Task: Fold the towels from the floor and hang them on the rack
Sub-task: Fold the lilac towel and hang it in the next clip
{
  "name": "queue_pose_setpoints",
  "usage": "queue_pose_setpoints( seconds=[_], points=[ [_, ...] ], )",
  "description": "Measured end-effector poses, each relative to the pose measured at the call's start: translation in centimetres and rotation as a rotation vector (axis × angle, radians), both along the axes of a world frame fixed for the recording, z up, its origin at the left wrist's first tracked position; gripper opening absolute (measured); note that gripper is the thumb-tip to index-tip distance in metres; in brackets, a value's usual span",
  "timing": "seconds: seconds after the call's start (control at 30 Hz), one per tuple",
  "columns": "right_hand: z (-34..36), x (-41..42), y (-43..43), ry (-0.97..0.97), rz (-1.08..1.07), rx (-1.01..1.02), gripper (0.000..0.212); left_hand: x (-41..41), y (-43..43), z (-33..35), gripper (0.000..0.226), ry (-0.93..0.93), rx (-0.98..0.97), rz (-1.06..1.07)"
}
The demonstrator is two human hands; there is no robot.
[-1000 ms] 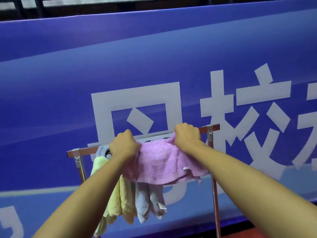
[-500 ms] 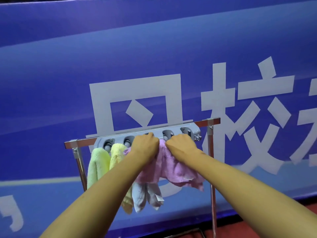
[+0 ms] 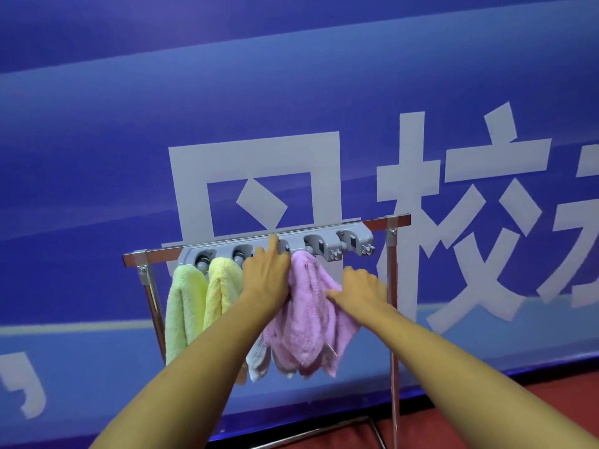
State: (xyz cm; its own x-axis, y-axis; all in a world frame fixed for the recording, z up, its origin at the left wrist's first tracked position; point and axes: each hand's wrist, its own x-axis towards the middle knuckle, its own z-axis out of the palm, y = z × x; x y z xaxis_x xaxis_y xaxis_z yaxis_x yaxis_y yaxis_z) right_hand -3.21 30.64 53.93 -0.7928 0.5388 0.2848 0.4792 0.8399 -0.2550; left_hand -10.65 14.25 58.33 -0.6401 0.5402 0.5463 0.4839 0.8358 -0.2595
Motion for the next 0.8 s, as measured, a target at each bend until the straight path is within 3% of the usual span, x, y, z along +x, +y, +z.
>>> queue_pose_setpoints(
  seconds=[0.17,0.27,0.37,0.47,0.53,0.63,0.8],
  points=[
    [0.6,1.9,-0.3,-0.021,-0.013,-0.071,0.058,0.5,-2.0,-1.8,0.096,0.099,-0.197,0.035],
    [1.0,3.1,-1.6,-0.033,0.030,-0.062,0.056,1.4,-2.7,-4.2,0.110,0.058,-0.298,0.106],
    [1.3,4.2,-2.9,-0.066,0.097,-0.022,0.052,2.9,-2.8,-4.5,0.100,-0.036,-0.231,0.083],
    [1.7,4.9,-4.0,-0.077,0.123,-0.006,0.048,4.1,-3.1,-3.3,0.060,-0.076,-0.191,0.003],
    [2.1,5.5,-4.9,-0.083,0.132,-0.022,0.043,4.1,-4.0,-3.1,0.050,-0.148,-0.220,0.001],
    [2.6,6.7,-6.6,-0.095,0.152,-0.012,0.043,4.0,-5.2,-4.3,0.048,-0.188,-0.374,0.073],
    [1.8,9.6,-9.4,-0.186,0.231,0.145,0.059,5.3,-4.8,-7.2,0.065,-0.213,-0.574,0.121]
  ],
)
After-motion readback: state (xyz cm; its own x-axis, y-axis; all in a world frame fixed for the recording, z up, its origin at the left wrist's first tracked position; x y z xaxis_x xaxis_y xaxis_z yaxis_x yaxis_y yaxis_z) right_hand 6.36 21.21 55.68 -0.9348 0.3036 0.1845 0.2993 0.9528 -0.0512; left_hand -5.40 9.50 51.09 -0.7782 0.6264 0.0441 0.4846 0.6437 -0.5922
